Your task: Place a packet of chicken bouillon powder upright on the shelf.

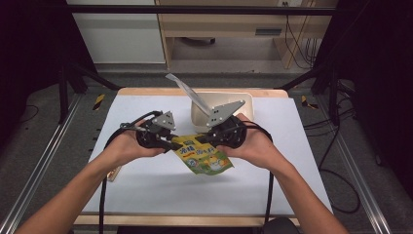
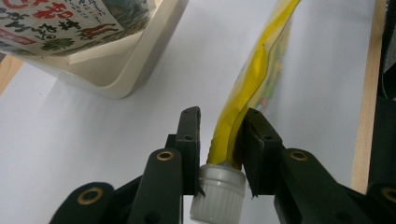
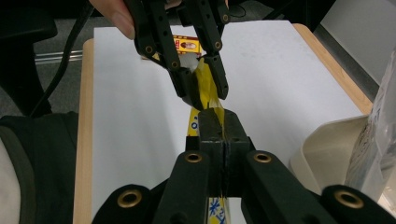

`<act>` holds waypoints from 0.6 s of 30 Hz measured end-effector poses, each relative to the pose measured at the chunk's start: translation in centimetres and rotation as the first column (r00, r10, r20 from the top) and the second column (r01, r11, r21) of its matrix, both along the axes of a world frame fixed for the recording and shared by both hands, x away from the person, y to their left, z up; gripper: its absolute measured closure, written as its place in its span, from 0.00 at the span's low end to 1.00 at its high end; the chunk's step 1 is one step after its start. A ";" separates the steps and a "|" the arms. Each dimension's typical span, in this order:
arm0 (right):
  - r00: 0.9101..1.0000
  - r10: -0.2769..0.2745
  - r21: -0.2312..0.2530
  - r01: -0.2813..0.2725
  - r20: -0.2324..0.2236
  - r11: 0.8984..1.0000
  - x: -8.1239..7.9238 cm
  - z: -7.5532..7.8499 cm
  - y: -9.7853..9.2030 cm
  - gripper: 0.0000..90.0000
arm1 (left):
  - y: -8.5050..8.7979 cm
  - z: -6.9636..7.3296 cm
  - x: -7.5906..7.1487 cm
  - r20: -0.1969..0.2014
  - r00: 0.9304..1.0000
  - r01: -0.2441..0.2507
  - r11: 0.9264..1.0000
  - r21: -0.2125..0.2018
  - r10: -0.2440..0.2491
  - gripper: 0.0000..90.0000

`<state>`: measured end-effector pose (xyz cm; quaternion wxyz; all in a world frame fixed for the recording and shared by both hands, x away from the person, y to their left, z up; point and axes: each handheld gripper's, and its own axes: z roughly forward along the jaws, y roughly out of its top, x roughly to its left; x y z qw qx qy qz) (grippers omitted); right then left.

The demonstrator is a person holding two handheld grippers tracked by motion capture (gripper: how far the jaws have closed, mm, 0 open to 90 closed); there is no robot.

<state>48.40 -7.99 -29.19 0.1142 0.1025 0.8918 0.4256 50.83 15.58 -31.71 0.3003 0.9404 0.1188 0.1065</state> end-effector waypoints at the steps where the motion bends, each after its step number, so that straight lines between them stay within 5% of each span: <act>1: 1.000 -0.004 -0.002 0.004 0.002 1.000 0.0 0.0 -0.1 0.98 | 0.0 0.2 0.0 0.008 1.000 -0.001 1.000 0.003 0.001 0.78; 4: 1.000 -0.026 0.002 0.026 0.009 1.000 0.0 -0.1 -0.6 0.98 | -0.1 0.7 -0.1 0.021 1.000 0.006 1.000 0.007 -0.006 0.79; 11: 0.999 -0.053 -0.037 0.053 0.005 0.998 -0.2 -0.8 -1.3 0.95 | -1.6 1.4 -0.6 0.049 0.997 0.047 0.994 0.099 -0.052 0.79; 18: 0.996 -0.082 -0.095 0.083 0.016 0.992 -0.7 -0.9 -1.9 0.79 | -2.6 1.5 -0.9 0.058 0.996 0.067 0.993 0.101 -0.073 0.79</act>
